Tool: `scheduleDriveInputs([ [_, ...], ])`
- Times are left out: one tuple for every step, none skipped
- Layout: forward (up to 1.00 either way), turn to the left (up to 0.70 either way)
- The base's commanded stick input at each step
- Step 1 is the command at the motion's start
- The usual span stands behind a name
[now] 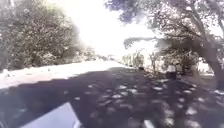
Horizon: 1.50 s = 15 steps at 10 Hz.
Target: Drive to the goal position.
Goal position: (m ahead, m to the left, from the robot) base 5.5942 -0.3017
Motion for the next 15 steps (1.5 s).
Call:
scheduleDriveInputs([
  [0.50, -0.50],
  [0.50, -0.50],
  [0.50, -0.50],
  [0.50, -0.35],
  [0.50, -0.09],
  [0.50, 0.00],
  [0.50, 0.00],
  [0.50, 0.00],
  [0.50, 0.00],
  [0.50, 0.00],
  [0.50, 0.00],
  [0.50, 0.00],
  [0.50, 0.00],
  [0.50, 0.00],
  [0.50, 0.00],
])
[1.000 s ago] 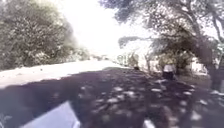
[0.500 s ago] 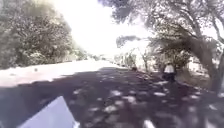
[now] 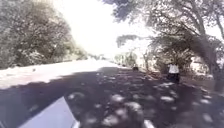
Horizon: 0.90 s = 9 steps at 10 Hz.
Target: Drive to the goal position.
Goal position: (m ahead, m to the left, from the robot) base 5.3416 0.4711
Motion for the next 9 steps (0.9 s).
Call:
scheduleDriveInputs([
  [0.50, 0.00],
  [0.50, 0.00],
  [0.50, 0.00],
  [0.50, 0.00],
  [0.50, 0.00],
  [0.50, 0.00],
  [0.50, 0.00],
  [0.50, 0.00],
  [0.50, 0.00],
])
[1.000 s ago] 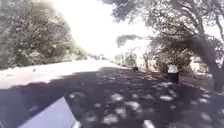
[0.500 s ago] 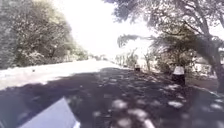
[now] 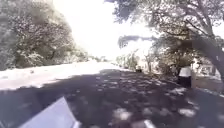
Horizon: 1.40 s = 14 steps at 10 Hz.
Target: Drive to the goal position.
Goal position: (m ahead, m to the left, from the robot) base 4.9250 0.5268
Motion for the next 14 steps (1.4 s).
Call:
scheduleDriveInputs([
  [0.50, 0.00],
  [0.50, 0.00],
  [0.50, 0.00],
  [0.50, 0.00],
  [0.50, 0.00],
  [0.50, 0.00],
  [0.50, 0.00],
  [0.50, 0.00],
  [0.50, 0.00],
  [0.50, 0.00],
  [0.50, 0.00],
  [0.50, 0.00],
  [0.50, 0.00],
  [0.50, 0.00],
])
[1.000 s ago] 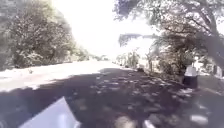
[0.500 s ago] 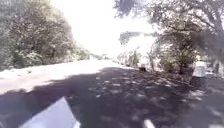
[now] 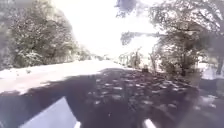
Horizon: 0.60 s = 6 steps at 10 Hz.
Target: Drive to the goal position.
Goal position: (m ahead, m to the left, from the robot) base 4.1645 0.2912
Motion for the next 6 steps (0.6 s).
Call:
scheduleDriveInputs([
  [0.50, 0.00],
  [0.50, 0.00],
  [0.50, 0.00],
  [0.50, -0.06],
  [0.50, -0.30],
  [0.50, -0.50],
])
